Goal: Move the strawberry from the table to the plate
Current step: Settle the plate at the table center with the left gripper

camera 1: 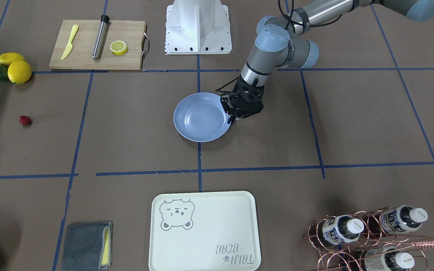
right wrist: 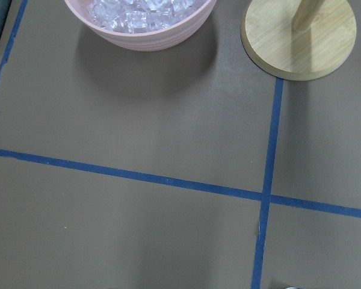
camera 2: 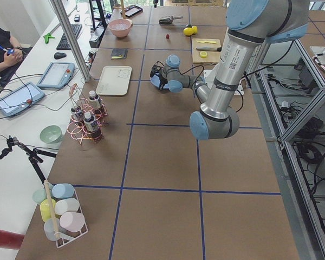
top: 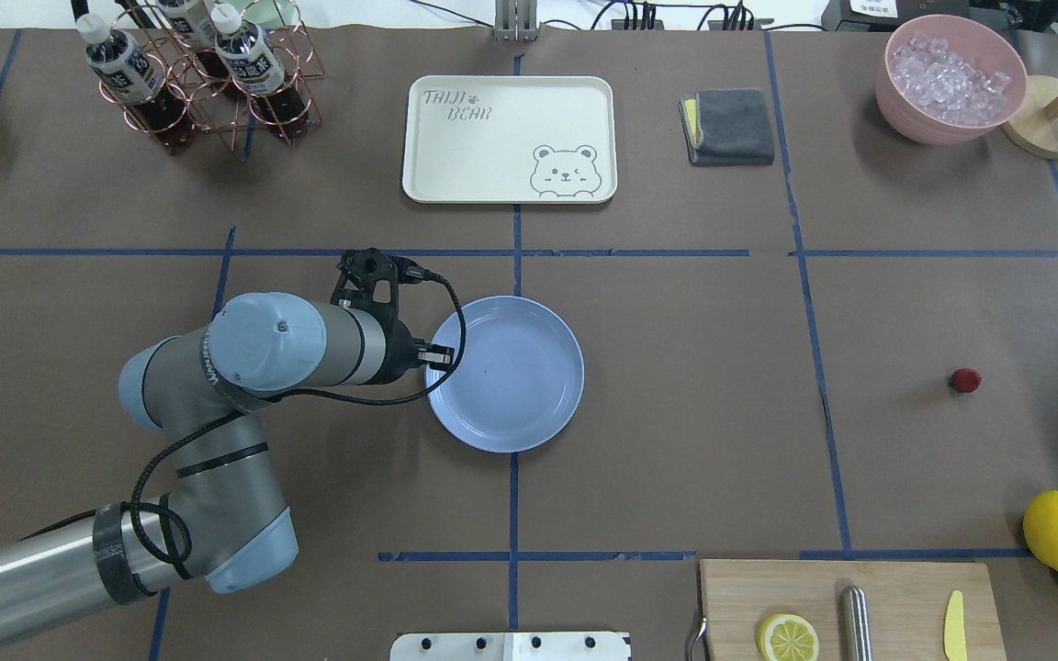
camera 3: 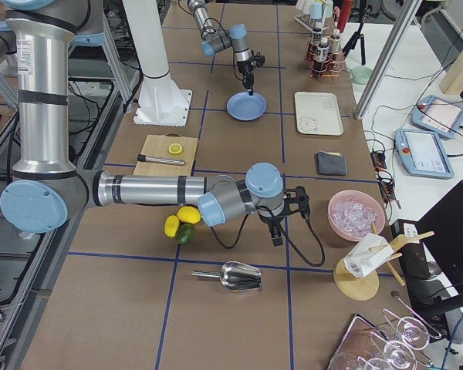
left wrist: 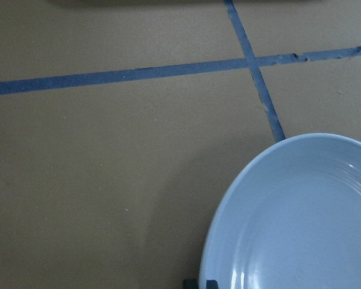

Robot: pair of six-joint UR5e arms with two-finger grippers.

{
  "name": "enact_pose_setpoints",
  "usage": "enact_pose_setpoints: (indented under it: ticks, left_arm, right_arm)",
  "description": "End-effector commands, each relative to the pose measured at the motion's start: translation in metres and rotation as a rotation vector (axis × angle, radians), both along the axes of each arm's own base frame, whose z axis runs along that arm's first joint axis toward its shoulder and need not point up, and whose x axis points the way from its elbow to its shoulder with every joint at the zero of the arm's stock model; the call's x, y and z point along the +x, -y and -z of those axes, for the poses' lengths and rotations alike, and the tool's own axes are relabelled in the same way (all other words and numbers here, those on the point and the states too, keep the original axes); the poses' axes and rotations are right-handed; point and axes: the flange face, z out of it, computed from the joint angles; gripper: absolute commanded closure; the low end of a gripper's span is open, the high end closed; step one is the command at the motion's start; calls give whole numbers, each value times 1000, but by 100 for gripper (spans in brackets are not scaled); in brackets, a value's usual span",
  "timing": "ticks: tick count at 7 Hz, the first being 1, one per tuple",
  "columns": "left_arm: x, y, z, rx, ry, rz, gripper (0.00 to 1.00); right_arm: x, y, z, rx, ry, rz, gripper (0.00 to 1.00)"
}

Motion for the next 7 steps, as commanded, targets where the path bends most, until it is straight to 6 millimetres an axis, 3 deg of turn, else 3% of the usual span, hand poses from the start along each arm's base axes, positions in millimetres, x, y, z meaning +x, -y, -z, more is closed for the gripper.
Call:
enact_pose_setpoints:
  ticks: [1, 2, 3, 4, 5, 6, 7]
  left_arm:
    - [3, -3, 2, 0, -3, -5, 94]
    - [4, -4, 2, 0, -3, -7, 81]
    - [4, -4, 2, -1, -3, -6, 56]
    - [5, -5, 3, -2, -5, -8, 23]
    - [6, -9, 5, 0, -6, -15, 0]
    - [-15, 2, 9, 14, -8, 0, 0]
    - [-54, 36, 4, 50, 39, -12, 0]
  right_arm:
    - [0, 0, 0, 0, -1, -1, 0]
    - [0, 0, 0, 0, 0, 0, 0]
    - [0, 0, -1, -2, 0, 0, 0]
    - [0, 0, -1, -2, 0, 0, 0]
    - [0, 0, -1, -3, 0, -1, 0]
    - [0, 0, 1, 10, 0, 6, 0]
    - [-1, 1, 4, 20, 1, 10, 0]
